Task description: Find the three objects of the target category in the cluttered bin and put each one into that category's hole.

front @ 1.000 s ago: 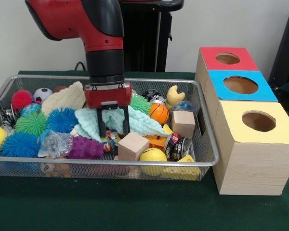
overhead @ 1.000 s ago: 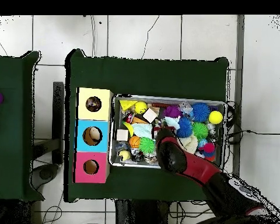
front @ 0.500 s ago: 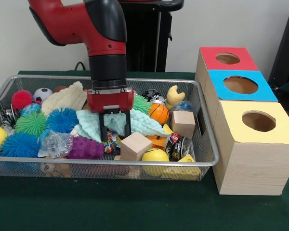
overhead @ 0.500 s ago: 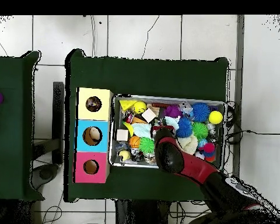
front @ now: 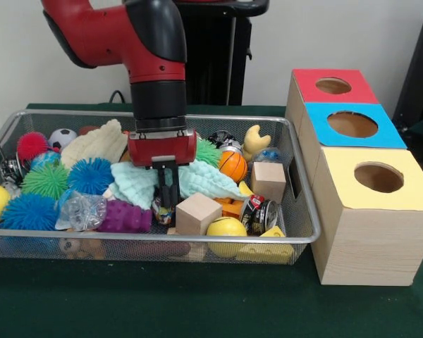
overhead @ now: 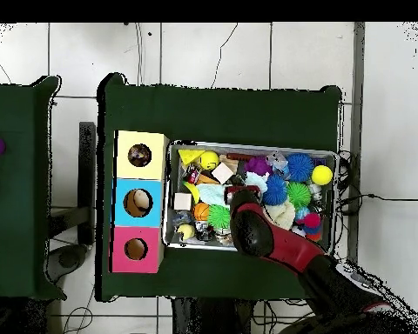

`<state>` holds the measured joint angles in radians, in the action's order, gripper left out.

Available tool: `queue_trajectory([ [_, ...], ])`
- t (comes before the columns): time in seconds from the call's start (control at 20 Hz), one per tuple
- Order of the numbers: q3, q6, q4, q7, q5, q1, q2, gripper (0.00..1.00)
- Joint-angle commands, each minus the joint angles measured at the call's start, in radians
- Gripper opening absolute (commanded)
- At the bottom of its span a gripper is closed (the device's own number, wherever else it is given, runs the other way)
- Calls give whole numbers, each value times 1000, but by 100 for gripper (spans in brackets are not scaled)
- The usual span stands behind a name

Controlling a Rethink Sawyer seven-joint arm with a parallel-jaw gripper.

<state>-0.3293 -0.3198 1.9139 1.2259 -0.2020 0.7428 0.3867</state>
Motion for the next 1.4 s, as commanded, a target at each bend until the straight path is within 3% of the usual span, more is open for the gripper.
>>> queue_trajectory([
  [0.05,-22,-74,-106,206,-41,-17,-37,0],
  [0.35,-6,-78,-76,218,-20,-39,-2,0],
  [0.65,16,0,39,261,62,-79,166,0],
  [0.85,22,52,72,272,99,-95,231,0],
  [1.2,19,92,106,270,128,-97,283,0],
  [1.4,17,78,103,263,124,-92,265,0],
])
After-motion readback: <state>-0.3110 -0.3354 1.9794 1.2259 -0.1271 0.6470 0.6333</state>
